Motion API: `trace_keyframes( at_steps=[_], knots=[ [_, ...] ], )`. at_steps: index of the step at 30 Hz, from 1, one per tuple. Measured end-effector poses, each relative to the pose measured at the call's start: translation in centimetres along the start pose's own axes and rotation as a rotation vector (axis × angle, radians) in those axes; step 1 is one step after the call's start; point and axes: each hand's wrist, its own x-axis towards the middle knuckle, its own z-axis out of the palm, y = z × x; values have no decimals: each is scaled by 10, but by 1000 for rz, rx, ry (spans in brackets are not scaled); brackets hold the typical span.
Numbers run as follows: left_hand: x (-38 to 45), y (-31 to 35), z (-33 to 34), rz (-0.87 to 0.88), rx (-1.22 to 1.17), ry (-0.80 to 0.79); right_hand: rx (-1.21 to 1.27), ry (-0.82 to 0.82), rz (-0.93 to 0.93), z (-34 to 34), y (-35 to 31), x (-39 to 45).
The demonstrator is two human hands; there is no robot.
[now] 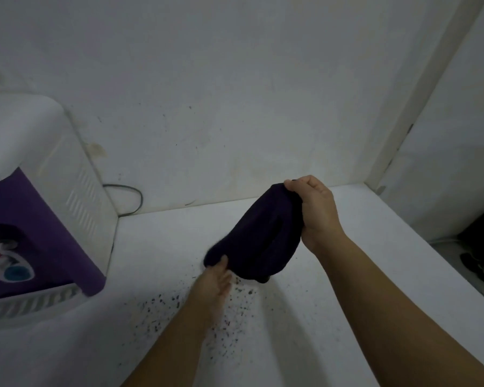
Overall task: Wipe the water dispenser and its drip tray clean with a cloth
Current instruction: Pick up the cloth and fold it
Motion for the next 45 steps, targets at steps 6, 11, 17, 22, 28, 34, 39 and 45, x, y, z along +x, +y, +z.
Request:
trace_keyframes(
  at_steps=[6,11,17,22,28,34,39,45],
  knots=[
    [20,41,3,243,354,209,-51,102,19,-32,-1,30],
    [10,76,32,257,277,21,-115,214,88,-56,9,57],
    [8,100,34,183,574,-149,-172,342,120,-77,22,79],
    [14,113,33,276,775,-34,-196,326,122,-89,23,82],
    [14,123,36,190,1279,-106,-238,289,140,-92,28,87],
    [24,121,32,428,1237,123,-185,326,186,-92,41,88],
    [18,125,32,498,920,92,-234,289,218,-94,49,89],
    [19,120,23,746,945,283,-561,290,83,-95,49,85]
  ],
)
